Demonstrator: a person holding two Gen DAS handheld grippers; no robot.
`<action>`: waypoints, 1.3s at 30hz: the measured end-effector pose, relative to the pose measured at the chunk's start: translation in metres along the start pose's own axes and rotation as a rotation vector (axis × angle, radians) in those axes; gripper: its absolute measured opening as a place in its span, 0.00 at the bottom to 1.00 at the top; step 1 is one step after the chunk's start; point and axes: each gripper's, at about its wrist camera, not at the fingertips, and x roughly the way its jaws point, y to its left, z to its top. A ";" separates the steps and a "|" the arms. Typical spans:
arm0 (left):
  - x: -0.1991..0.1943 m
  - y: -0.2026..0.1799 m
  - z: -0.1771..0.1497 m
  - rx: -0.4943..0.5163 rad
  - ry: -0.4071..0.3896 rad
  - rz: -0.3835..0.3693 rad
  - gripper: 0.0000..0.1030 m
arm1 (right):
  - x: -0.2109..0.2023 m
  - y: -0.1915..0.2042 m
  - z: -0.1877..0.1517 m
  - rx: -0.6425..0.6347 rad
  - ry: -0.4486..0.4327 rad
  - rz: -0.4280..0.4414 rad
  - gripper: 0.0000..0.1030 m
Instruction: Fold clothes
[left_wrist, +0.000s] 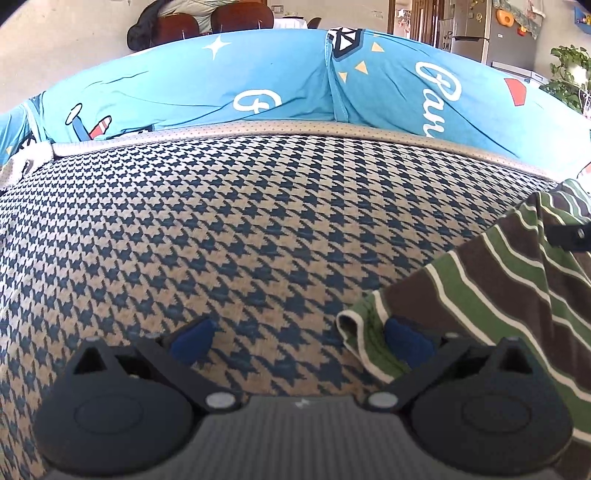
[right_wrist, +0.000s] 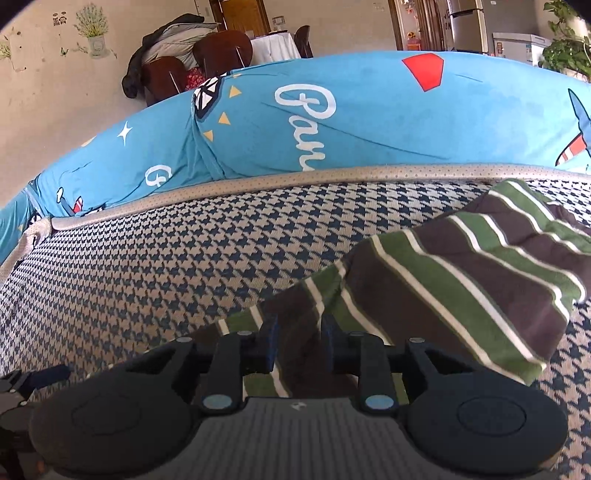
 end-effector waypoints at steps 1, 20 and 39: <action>0.000 0.000 0.000 -0.002 0.000 0.001 1.00 | -0.003 0.003 -0.005 -0.004 0.005 0.003 0.27; 0.002 0.008 0.001 -0.036 0.005 -0.010 1.00 | -0.047 0.024 -0.080 -0.045 0.052 -0.088 0.44; -0.023 0.018 -0.005 -0.090 0.065 -0.266 1.00 | -0.081 0.117 -0.146 -0.365 0.005 0.165 0.46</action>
